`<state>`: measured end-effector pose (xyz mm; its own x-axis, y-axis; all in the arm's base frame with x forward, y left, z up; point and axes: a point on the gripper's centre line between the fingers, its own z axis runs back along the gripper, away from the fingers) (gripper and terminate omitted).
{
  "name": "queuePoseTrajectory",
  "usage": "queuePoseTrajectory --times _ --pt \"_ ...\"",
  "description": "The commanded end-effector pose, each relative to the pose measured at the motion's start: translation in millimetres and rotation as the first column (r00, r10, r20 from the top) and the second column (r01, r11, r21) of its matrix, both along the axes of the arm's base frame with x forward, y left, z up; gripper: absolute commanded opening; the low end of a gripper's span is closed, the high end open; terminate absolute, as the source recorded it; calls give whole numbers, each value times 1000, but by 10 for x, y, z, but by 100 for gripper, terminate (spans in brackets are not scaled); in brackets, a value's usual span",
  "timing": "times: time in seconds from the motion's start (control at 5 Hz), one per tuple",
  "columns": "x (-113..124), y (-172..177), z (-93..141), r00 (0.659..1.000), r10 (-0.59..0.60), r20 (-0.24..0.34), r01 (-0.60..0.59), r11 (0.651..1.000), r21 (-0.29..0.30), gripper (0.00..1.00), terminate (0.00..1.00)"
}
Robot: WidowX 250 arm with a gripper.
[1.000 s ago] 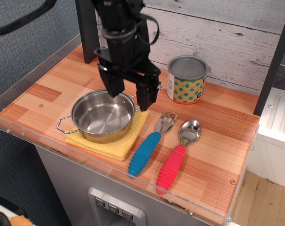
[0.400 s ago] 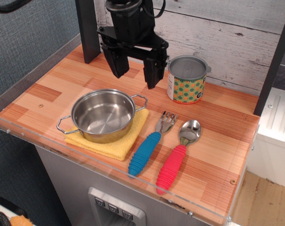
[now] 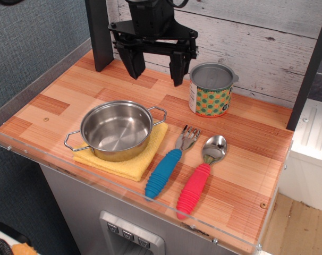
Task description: Place pot in middle of yellow cloth.
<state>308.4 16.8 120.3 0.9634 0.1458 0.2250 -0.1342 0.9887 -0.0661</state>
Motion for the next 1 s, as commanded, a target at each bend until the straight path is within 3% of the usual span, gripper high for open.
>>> queuePoseTrajectory --times 0.0,0.6,0.8 --pt "261 225 207 986 148 76 -147 989 -18 100 0" --pt "391 638 310 970 229 76 -230 973 9 100 0" --pt "359 816 328 960 267 81 -269 963 15 100 100"
